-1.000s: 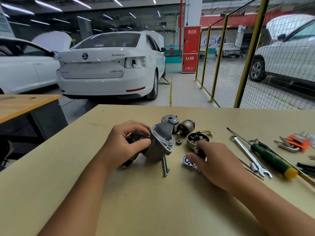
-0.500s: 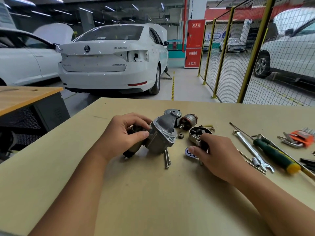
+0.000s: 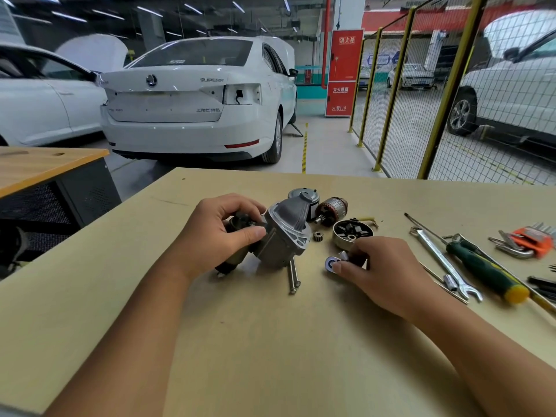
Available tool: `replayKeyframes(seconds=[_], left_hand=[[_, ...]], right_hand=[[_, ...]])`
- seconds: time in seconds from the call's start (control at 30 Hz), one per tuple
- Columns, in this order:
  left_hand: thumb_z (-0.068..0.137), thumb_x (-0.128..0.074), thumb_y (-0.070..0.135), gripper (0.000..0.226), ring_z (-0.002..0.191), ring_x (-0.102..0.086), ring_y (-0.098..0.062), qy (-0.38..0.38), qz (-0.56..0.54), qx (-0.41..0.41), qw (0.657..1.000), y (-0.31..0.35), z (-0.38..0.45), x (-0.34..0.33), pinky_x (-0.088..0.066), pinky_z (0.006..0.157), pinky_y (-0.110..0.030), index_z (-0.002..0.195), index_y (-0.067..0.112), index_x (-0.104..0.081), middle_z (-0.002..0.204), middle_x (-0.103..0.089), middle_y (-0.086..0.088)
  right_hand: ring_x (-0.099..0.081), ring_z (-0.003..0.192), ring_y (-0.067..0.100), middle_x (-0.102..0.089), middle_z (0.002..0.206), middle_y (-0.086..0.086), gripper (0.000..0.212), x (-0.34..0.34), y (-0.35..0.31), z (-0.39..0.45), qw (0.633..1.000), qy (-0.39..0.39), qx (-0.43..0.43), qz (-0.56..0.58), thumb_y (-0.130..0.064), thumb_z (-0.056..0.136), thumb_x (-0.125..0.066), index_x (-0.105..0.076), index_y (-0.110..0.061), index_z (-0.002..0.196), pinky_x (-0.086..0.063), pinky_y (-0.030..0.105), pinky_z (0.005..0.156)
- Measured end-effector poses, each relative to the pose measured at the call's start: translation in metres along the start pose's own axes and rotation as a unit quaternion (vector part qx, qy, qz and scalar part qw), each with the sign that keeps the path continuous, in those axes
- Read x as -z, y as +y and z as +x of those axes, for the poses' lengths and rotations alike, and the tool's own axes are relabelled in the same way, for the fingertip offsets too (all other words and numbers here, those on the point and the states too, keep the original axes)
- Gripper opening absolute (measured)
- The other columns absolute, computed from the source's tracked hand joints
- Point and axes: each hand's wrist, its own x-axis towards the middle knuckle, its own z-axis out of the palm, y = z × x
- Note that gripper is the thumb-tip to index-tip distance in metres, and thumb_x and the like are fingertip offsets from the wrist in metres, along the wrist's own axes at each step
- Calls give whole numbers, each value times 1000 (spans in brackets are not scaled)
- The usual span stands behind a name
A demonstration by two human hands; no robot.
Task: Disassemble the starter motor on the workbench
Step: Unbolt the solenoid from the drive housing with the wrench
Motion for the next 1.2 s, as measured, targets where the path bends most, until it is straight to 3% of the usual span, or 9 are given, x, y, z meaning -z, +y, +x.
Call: replayKeyframes(seconds=[0.17,0.33,0.5,0.63,0.73,0.9,1.07,1.13,1.2], left_hand=[[78,-82,14,15,107,-72,-16,5,5,2,1000,1,0,-1,-61,91,-36,82,27,-74,109,-76,8],[78,-82,18,15,106,-72,-17,8,8,0,1000,1,0,-2,-62,87,-33,83,29,-73,109,-76,7],[82,-85,4,25,106,-71,-15,9,12,-2,1000,2,0,-1,-63,83,-34,84,27,-75,108,-75,7],[83,-86,5,21,106,-71,-15,5,15,-7,1000,5,-1,-1,-62,81,-37,92,23,-79,107,-76,9],[82,-80,19,15,112,-69,-14,-4,12,4,1000,6,-2,3,-60,83,-29,96,24,-82,111,-75,11],[88,-79,0,23,111,-68,-11,-3,28,-4,1000,5,-1,3,-55,77,-20,86,23,-79,111,-75,12],[80,-89,16,20,106,-70,-11,2,29,12,1000,5,0,-1,-58,82,-28,86,26,-73,111,-75,11],[82,-80,24,9,110,-70,-15,-4,-4,12,1000,5,-1,0,-61,85,-34,91,27,-78,113,-75,10],[86,-72,21,13,114,-69,-15,-8,-13,13,1000,3,-1,1,-58,92,-41,92,26,-82,114,-76,11]], right_hand=[[-54,69,-6,-54,65,-21,29,1,1,0,1000,2,-10,18,-53,83,-72,-65,-27,76,-30,23,52],[-53,65,0,-57,68,-18,28,1,1,0,1000,-2,-6,15,-54,84,-72,-64,-27,77,-32,24,53],[-53,74,-10,-55,63,-21,29,1,1,-1,999,4,-15,34,-53,82,-75,-65,-26,76,-29,23,52],[-54,65,2,-58,67,-14,30,2,-1,0,999,2,-18,34,-54,82,-75,-65,-26,75,-34,26,53],[-55,64,5,-59,66,-10,29,4,-1,-1,999,-2,-19,45,-51,83,-76,-64,-27,74,-38,28,54],[-54,61,4,-57,62,-11,29,4,-1,-2,998,-1,-26,63,-50,81,-77,-62,-28,70,-35,28,53],[-53,61,5,-58,62,-10,31,4,-2,-2,998,-1,-28,61,-51,81,-77,-62,-26,69,-36,28,53],[-56,61,8,-59,61,-9,31,4,-2,-3,997,-5,-30,69,-50,81,-77,-62,-26,70,-39,29,53],[-59,63,13,-61,61,-7,30,5,-2,-3,997,-8,-30,77,-49,82,-76,-62,-25,71,-42,32,57]])
